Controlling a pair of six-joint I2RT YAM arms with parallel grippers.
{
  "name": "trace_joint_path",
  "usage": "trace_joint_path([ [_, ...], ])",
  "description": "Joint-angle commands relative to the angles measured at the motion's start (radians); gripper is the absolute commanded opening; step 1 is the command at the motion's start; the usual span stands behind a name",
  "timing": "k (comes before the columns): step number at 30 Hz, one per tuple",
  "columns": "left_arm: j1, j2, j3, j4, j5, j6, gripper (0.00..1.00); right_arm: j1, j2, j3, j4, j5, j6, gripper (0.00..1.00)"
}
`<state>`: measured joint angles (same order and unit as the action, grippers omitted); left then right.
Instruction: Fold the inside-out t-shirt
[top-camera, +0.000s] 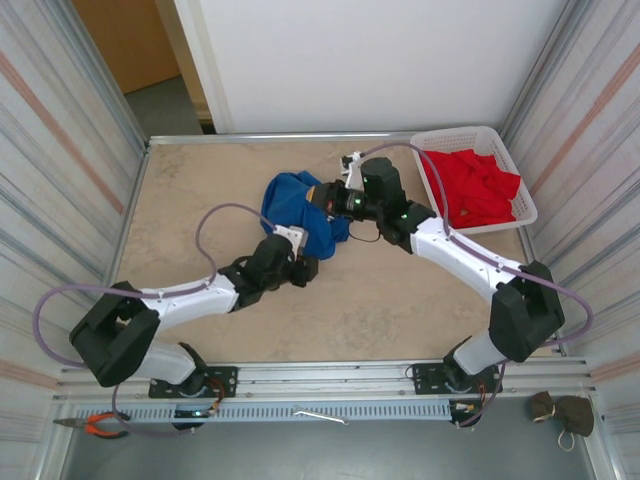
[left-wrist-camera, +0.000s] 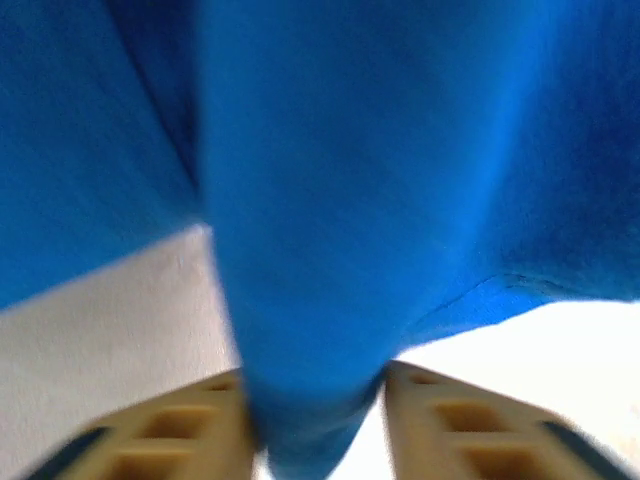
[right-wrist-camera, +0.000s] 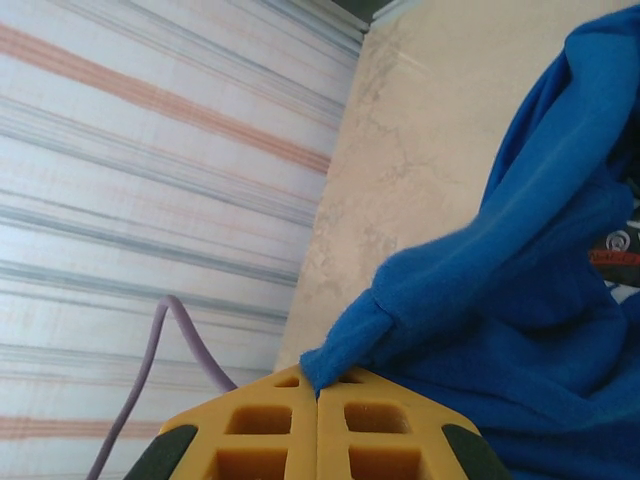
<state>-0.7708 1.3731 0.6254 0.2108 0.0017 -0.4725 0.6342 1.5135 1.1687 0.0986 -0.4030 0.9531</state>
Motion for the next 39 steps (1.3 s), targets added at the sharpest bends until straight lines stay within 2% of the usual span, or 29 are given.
trace_joint_path([
  [1,0.073,-0.066,0.022,0.058,0.154,-0.042,0.00,-0.018,0.085,0.094,0.020,0.042,0.035,0.00],
  [3,0.142,-0.106,-0.018,0.104,0.286,-0.113,0.00,-0.033,0.181,0.167,0.024,0.041,0.048,0.00],
  [5,0.206,-0.149,-0.066,0.139,0.365,-0.184,0.00,-0.048,0.322,0.299,0.015,-0.014,0.054,0.02],
  [6,0.231,-0.165,-0.089,0.150,0.378,-0.212,0.00,-0.051,0.383,0.364,0.017,-0.051,0.055,0.11],
  [7,0.265,-0.182,-0.116,0.163,0.391,-0.247,0.00,-0.053,0.457,0.436,0.016,-0.100,0.046,0.34],
  [8,0.302,-0.192,-0.144,0.180,0.404,-0.283,0.00,-0.054,0.533,0.525,-0.022,-0.161,0.027,0.51],
  [10,0.381,-0.200,-0.183,0.216,0.440,-0.354,0.00,-0.058,0.608,0.620,-0.050,-0.234,0.002,0.62],
  [11,0.427,-0.197,-0.205,0.242,0.459,-0.396,0.00,-0.060,0.608,0.610,-0.046,-0.242,-0.008,0.64],
  [14,0.550,-0.177,-0.240,0.300,0.518,-0.489,0.00,-0.064,0.543,0.516,-0.052,-0.219,-0.076,0.63],
  [18,0.681,-0.129,-0.231,0.298,0.590,-0.515,0.00,-0.053,0.428,0.333,-0.085,-0.183,-0.172,0.58],
  [22,0.746,-0.081,-0.237,0.334,0.644,-0.536,0.00,-0.007,0.353,0.212,-0.121,-0.142,-0.260,0.43],
  [26,0.757,-0.082,-0.243,0.349,0.662,-0.538,0.00,0.070,0.318,0.214,-0.205,-0.065,-0.359,0.32],
  [30,0.758,-0.115,-0.236,0.323,0.663,-0.524,0.00,0.137,0.319,0.276,-0.270,-0.011,-0.437,0.32],
  [32,0.758,-0.133,-0.229,0.300,0.664,-0.515,0.00,0.153,0.345,0.318,-0.297,-0.015,-0.453,0.37],
  [35,0.757,-0.155,-0.218,0.270,0.664,-0.506,0.00,0.163,0.384,0.363,-0.322,-0.009,-0.475,0.51],
  [39,0.757,-0.172,-0.202,0.239,0.669,-0.489,0.00,0.168,0.415,0.379,-0.322,0.003,-0.498,0.53],
])
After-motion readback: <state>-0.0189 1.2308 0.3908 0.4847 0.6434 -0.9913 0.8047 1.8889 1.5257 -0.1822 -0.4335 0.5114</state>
